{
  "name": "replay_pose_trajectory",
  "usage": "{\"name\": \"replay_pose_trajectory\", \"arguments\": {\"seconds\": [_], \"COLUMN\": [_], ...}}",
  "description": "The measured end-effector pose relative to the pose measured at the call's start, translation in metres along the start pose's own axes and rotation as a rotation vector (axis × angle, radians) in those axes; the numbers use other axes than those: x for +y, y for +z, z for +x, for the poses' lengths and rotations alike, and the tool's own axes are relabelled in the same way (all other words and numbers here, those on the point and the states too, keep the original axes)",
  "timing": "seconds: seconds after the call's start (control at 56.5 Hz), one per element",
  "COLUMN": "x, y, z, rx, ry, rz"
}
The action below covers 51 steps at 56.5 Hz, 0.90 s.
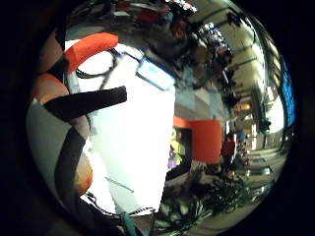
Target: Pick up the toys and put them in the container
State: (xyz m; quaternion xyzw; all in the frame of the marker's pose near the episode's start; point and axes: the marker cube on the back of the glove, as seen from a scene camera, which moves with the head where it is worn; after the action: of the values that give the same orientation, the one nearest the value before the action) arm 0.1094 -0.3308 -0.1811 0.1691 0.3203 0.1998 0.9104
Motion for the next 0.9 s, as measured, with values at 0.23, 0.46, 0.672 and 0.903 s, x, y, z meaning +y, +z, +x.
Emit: {"name": "replay_pose_trajectory", "arguments": {"seconds": [0.23, 0.46, 0.672, 0.903], "x": [-0.022, -0.035, -0.036, -0.02], "y": [-0.01, 0.006, 0.014, 0.017], "z": [-0.122, -0.163, -0.153, -0.118], "rx": [0.007, 0.034, 0.121, 0.081], "ry": [-0.212, -0.219, -0.198, -0.172], "rz": [0.038, -0.035, -0.064, -0.067]}}
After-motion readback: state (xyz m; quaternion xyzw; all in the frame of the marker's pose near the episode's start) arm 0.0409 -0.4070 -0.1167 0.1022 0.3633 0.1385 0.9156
